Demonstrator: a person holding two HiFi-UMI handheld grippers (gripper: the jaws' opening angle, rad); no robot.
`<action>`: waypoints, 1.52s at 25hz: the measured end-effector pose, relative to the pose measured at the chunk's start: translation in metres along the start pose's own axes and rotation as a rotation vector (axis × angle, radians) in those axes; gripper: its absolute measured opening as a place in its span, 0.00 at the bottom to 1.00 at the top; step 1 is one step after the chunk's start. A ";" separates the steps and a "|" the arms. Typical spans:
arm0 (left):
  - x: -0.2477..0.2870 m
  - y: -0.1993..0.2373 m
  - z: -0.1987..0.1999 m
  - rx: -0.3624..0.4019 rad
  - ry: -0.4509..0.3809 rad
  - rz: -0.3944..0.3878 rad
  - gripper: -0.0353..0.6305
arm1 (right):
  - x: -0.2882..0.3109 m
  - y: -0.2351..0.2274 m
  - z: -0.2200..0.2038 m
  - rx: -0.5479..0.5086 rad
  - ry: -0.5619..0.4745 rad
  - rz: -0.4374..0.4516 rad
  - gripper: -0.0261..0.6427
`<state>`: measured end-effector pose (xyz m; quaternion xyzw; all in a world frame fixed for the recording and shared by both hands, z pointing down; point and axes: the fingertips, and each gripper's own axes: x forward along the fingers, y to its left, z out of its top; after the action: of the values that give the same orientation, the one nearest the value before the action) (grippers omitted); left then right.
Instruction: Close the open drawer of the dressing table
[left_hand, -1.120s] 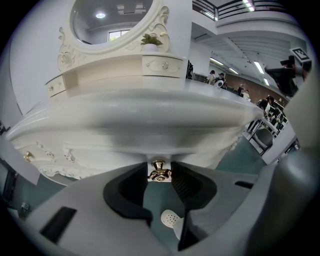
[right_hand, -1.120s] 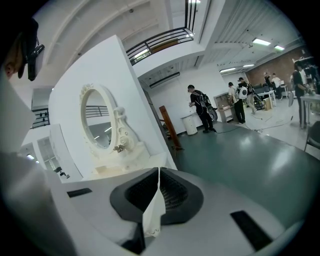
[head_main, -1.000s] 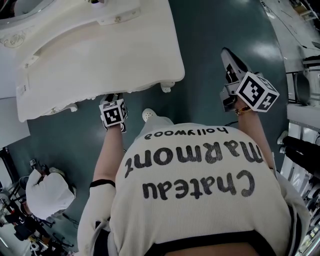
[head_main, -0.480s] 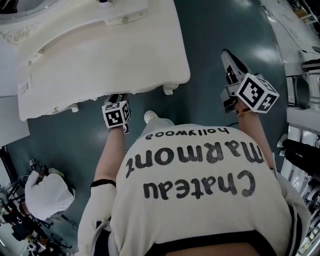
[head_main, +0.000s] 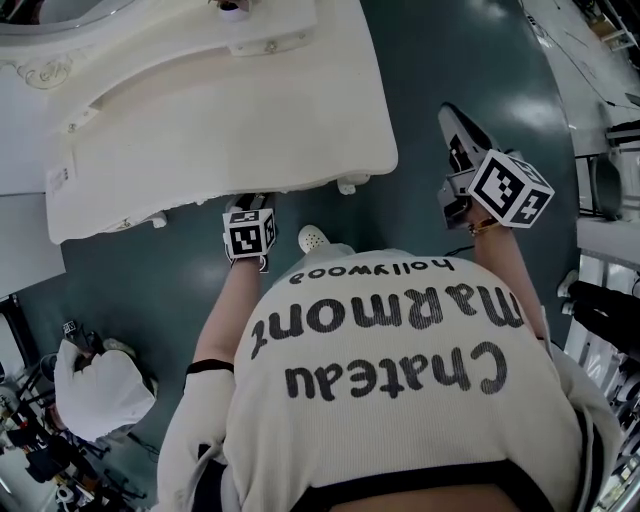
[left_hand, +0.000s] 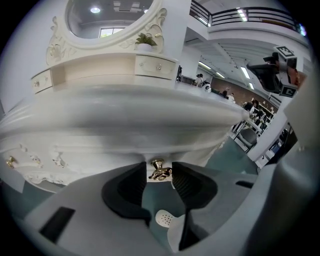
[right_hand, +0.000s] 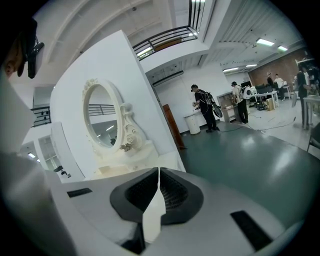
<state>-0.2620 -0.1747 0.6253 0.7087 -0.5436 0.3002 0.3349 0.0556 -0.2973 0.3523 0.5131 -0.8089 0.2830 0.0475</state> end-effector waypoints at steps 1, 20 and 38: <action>0.000 -0.001 0.000 -0.003 0.000 0.002 0.30 | 0.002 0.002 -0.001 0.003 0.000 0.001 0.08; -0.042 0.006 -0.006 -0.134 -0.133 0.038 0.34 | 0.063 0.103 -0.033 -0.063 0.141 0.271 0.08; -0.195 -0.034 0.054 -0.339 -0.636 0.253 0.13 | 0.027 0.164 -0.076 -0.095 0.253 0.578 0.09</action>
<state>-0.2702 -0.1008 0.4343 0.6284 -0.7454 0.0103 0.2222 -0.1137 -0.2292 0.3581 0.2200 -0.9212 0.3083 0.0892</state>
